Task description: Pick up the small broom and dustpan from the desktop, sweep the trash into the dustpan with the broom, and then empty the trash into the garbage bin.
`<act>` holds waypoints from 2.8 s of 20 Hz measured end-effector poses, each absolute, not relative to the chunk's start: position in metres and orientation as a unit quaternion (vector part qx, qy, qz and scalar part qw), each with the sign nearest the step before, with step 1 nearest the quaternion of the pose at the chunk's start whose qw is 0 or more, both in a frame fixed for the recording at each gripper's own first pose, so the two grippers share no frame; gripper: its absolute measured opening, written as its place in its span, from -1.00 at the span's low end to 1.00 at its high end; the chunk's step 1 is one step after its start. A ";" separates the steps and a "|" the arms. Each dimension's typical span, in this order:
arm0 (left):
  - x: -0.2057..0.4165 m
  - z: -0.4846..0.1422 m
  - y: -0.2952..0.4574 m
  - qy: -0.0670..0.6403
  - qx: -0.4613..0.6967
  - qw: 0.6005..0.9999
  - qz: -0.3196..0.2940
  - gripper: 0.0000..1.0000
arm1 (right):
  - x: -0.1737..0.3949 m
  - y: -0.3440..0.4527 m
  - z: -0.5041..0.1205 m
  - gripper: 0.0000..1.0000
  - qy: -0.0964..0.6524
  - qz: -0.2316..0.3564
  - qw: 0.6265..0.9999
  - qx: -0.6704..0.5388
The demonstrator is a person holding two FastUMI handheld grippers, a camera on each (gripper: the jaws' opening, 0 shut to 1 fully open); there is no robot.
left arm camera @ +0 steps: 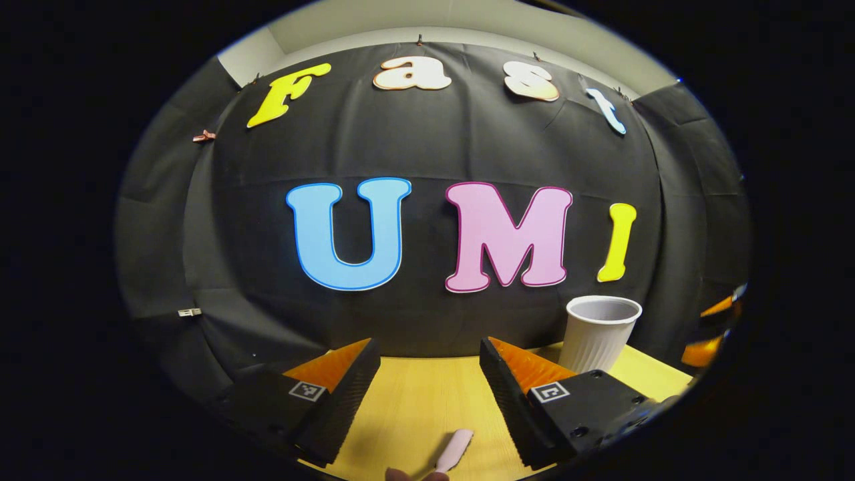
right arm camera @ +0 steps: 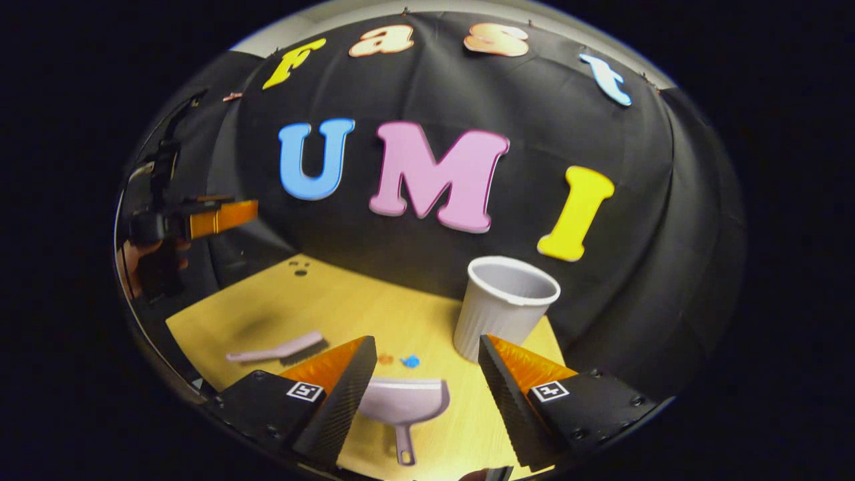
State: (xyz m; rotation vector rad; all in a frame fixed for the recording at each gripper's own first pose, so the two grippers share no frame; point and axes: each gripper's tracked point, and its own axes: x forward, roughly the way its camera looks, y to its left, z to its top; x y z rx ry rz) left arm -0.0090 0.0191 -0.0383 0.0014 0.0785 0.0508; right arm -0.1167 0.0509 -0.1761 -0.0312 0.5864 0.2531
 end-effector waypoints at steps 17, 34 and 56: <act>-0.033 -0.064 0.039 0.066 0.007 0.997 0.045 0.91 | -0.204 0.057 -0.396 0.65 0.592 0.132 0.795 -0.019; -0.045 -0.087 0.061 0.095 0.012 0.993 0.069 0.92 | -0.186 0.086 -0.456 -0.11 0.655 0.158 0.739 0.000; -0.068 -0.340 0.000 0.476 0.037 0.869 -0.132 0.87 | -0.216 0.060 -0.393 -0.27 0.600 0.173 0.781 0.007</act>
